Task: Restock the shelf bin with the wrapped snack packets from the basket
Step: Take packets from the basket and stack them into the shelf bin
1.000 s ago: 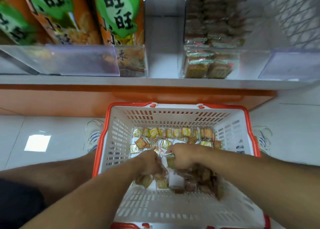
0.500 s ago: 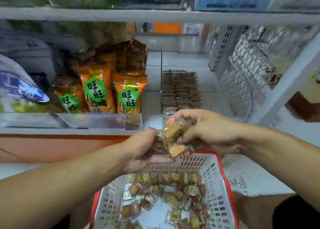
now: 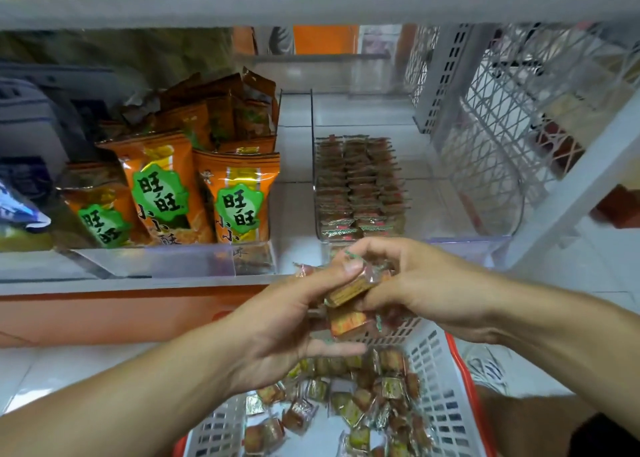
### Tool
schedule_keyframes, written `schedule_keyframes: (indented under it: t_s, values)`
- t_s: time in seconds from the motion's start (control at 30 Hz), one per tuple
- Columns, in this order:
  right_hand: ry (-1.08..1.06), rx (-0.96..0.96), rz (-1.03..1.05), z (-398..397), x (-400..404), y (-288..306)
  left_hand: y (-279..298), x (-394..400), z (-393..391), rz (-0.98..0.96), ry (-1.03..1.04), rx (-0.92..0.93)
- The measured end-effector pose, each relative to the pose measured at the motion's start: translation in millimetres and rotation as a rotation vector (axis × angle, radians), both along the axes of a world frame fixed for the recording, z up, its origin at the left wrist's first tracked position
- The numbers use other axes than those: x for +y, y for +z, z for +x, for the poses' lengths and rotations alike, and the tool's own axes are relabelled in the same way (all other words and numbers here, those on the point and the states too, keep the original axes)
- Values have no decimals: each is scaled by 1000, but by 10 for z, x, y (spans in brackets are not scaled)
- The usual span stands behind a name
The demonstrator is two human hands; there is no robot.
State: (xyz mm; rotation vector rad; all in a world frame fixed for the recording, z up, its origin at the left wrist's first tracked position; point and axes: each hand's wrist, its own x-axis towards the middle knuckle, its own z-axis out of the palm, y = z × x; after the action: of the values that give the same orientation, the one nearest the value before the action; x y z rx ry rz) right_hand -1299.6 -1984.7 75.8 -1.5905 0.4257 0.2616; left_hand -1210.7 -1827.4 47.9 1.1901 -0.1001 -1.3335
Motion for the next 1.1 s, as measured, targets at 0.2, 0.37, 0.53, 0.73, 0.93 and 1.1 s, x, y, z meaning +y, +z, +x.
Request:
schedule_keyframes:
  t_s: [0.2,0.37,0.53,0.73,0.93,1.1]
  values:
    - [27,-192,-282,-28,-67,16,22,-19,44,-12,39,15]
    - [-26,-301,-269,-41,-83,12,76,-7,84,-39,41,34]
    - [-96,-278,-100,-43,-108,-2,85,21,109,-78,-10,40]
    - [-172,-181,93,-19,-181,44,62,10,55,-34,154,-120]
    - [-147,-145,177,-34,-182,46,93,6,50,-25,276,-188]
    - [-239,-132,258,-25,-156,39,134,17,55,-37,274,-199]
